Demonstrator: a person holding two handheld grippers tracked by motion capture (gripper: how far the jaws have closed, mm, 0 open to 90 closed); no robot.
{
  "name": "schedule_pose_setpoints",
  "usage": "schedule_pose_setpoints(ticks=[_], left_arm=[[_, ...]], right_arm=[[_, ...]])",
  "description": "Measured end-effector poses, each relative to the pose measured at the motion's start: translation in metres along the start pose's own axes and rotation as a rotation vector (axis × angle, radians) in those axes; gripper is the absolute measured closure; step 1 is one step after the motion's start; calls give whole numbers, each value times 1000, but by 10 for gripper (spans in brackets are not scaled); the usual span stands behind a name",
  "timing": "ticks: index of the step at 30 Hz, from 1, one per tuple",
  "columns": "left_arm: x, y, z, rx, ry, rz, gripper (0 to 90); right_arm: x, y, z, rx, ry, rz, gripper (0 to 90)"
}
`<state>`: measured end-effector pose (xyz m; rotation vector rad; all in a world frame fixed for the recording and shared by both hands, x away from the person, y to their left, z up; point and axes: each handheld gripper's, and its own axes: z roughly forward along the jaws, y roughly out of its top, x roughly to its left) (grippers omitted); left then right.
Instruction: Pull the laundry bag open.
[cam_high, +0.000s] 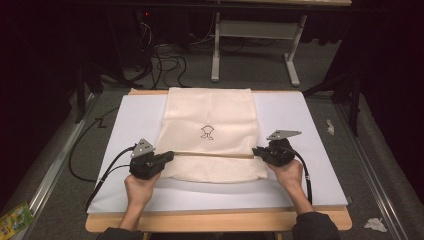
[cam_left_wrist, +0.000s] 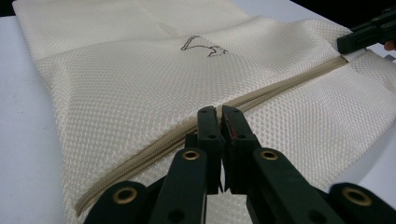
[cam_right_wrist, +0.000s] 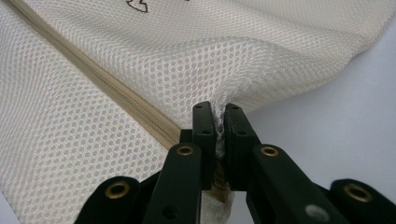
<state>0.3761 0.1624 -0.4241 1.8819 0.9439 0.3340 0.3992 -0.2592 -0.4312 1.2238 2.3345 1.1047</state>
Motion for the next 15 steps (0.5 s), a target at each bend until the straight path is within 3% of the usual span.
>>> schedule_pose_setpoints(ticks=[11,15], left_arm=[[12,-6,-12,-7,33,-36,873],[14,-5,-15,-8,48,-32,873]], right_arm=[[-3,-2,0,5,-4,-3,862],[-2,-1,0,0,-8,-1,862]])
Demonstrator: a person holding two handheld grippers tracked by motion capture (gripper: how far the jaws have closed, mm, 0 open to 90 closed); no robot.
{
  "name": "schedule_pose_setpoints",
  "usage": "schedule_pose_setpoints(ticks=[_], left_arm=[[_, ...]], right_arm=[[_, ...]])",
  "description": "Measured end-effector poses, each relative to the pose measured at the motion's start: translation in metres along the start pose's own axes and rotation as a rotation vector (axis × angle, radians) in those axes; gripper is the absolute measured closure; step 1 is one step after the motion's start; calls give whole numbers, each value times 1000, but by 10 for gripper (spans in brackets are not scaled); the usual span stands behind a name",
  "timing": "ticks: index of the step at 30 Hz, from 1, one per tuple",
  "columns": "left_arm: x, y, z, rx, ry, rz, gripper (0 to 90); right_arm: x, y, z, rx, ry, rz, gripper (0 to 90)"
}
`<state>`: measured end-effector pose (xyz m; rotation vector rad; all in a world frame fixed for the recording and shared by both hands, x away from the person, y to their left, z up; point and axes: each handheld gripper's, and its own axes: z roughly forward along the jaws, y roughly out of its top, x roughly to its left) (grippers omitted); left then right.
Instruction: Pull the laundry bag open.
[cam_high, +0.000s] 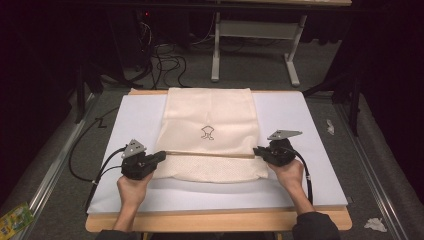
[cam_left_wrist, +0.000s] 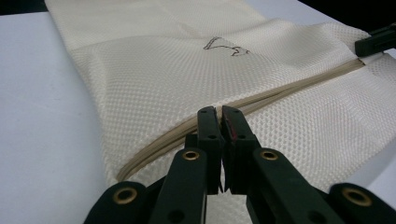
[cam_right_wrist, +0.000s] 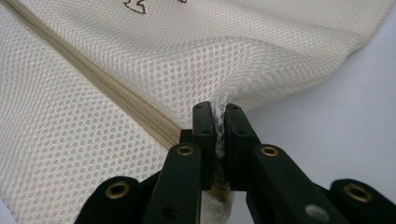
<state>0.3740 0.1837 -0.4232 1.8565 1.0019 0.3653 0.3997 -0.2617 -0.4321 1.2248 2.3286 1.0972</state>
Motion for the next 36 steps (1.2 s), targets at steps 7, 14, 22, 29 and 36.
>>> schedule_pose_setpoints(ticks=[7,14,22,29,36], left_arm=[[9,-7,-7,-10,21,-35,874],[17,-10,-13,-13,47,-44,874],[22,-11,-16,-12,62,-52,874],[26,-11,-19,-11,74,-60,873],[27,-10,-19,-4,94,-46,874]], right_arm=[[-2,-1,-1,3,-1,3,862],[-1,-1,-1,-2,-4,5,862],[-2,-2,-2,0,-4,5,862],[-4,-3,-3,-7,-3,21,862],[-5,-2,-5,-21,-4,21,863]])
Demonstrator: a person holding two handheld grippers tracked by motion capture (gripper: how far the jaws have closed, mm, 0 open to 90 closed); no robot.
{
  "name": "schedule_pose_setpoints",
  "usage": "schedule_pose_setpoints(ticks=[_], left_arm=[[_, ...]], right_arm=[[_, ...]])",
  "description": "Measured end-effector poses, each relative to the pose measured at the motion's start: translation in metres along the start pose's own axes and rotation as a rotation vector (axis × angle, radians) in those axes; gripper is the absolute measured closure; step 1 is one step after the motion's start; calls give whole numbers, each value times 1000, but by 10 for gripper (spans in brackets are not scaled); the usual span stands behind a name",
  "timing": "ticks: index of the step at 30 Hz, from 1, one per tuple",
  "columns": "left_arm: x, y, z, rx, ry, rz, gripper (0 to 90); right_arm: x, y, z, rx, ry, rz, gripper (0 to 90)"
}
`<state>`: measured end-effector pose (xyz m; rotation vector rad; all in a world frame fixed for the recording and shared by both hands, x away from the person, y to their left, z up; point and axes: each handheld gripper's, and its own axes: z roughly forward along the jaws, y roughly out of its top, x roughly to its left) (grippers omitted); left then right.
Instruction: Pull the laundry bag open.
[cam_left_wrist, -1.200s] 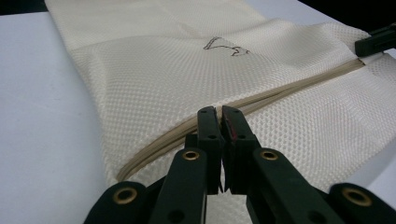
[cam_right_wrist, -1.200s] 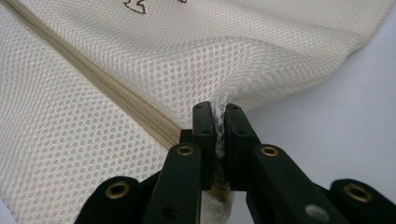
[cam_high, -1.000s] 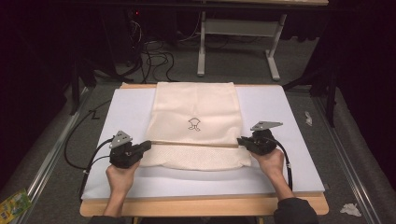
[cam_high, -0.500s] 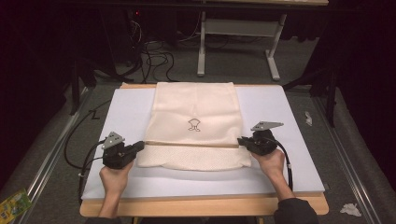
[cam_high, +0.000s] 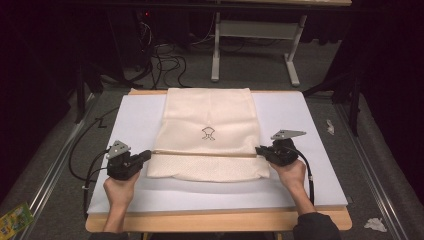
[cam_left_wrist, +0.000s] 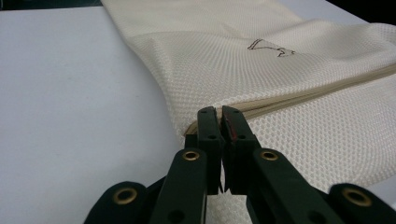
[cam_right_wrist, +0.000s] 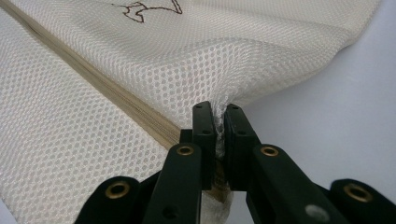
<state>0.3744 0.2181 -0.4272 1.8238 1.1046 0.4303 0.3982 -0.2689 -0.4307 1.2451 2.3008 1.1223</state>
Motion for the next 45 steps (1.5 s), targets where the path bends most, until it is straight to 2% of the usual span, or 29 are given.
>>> schedule_pose_setpoints(ticks=[11,20,30,42,45], left_arm=[[2,0,2,41,28,14,874],[0,-3,7,63,20,15,873],[-1,-9,12,95,13,14,871],[-3,-11,19,130,12,18,870],[-3,-10,20,137,8,10,869]], right_arm=[[1,0,-4,-10,-7,-3,863],[-1,-8,-2,-4,2,16,861],[-6,-18,6,12,26,61,855],[-8,-23,13,48,21,67,835],[-8,-24,14,63,17,61,803]])
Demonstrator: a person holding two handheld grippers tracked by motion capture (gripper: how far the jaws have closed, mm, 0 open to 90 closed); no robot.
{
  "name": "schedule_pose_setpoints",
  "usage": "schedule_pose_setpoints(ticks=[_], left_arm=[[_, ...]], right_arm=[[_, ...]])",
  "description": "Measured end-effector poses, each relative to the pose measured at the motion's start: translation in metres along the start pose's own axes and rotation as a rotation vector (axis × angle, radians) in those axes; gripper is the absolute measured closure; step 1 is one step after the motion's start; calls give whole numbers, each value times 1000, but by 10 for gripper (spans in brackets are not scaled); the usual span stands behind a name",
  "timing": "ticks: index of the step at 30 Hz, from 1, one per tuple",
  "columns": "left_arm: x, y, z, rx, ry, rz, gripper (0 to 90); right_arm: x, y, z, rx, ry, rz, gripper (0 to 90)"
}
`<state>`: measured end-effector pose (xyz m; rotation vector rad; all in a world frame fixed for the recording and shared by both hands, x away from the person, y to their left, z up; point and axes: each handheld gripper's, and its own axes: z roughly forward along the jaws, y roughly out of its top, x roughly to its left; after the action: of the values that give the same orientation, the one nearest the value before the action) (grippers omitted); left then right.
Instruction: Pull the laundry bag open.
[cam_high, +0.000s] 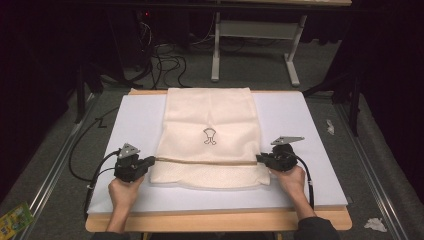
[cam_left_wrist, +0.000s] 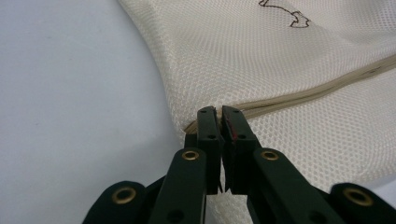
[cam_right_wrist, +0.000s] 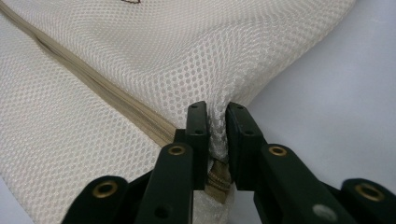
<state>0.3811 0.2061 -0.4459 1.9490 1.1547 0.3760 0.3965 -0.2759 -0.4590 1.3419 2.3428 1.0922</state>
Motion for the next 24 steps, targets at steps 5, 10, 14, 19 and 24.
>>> schedule_pose_setpoints(ticks=[5,10,14,19,24], left_arm=[[1,-1,1,-3,-6,14,862],[-1,0,0,-26,-36,3,827],[-2,0,-4,-55,-23,25,788],[0,2,-10,-110,-10,13,720],[3,5,-16,-155,12,23,668]], right_arm=[[0,-1,1,5,-20,-2,706],[2,-2,-2,-3,-55,-5,599],[2,-3,-11,-53,-71,-8,549],[-2,-3,-20,-96,-82,-5,543],[-6,-4,-33,-163,-99,4,553]])
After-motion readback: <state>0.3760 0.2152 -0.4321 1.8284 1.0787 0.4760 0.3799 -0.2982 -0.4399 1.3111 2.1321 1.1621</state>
